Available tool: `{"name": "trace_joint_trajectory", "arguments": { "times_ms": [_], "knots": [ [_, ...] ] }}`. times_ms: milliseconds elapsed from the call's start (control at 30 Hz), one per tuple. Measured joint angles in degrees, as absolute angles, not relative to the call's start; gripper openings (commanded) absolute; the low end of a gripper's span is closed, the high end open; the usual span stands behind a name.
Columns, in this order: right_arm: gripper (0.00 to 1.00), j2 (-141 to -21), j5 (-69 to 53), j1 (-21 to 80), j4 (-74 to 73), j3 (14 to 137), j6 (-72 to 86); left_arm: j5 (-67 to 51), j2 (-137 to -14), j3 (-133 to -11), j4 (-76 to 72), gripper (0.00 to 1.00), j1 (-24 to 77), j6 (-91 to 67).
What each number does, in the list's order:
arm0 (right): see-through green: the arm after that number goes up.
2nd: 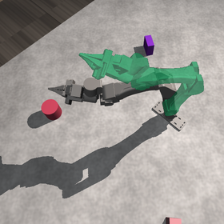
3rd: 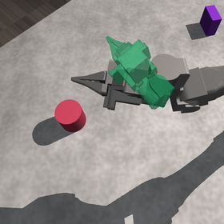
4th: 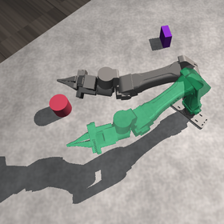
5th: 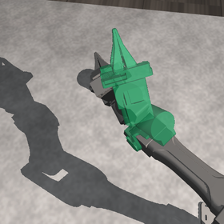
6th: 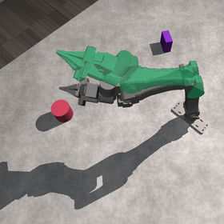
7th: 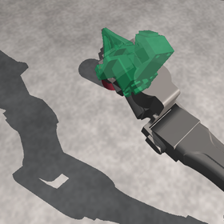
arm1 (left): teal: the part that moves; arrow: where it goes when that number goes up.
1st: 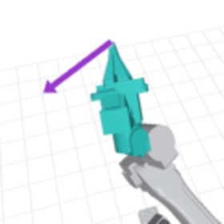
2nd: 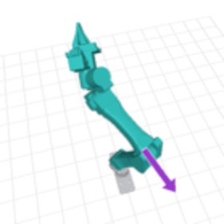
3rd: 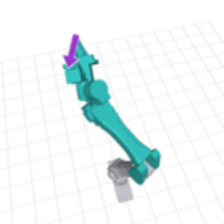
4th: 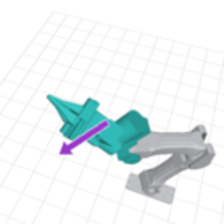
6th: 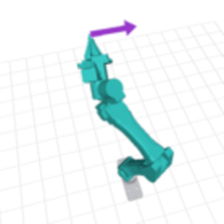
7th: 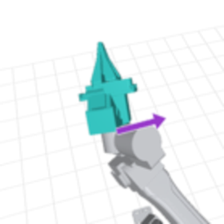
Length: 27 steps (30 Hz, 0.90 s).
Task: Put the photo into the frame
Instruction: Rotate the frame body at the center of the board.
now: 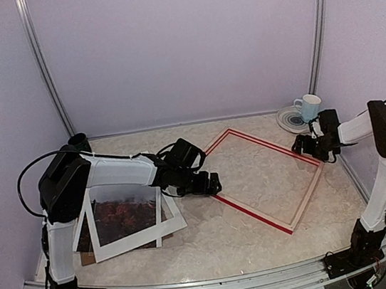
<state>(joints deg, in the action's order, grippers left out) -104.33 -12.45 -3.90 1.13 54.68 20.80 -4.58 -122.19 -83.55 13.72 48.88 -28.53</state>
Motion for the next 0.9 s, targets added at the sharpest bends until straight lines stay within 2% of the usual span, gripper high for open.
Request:
{"name": "trace_joint_trajectory", "arguments": {
  "times_ms": [900],
  "knots": [
    [0.99, -91.3, -13.3, 3.3, -1.0, 41.6, 22.8, -6.3, -130.1, -94.9, 13.0, 0.99, 42.7, -29.6]
  ]
}}
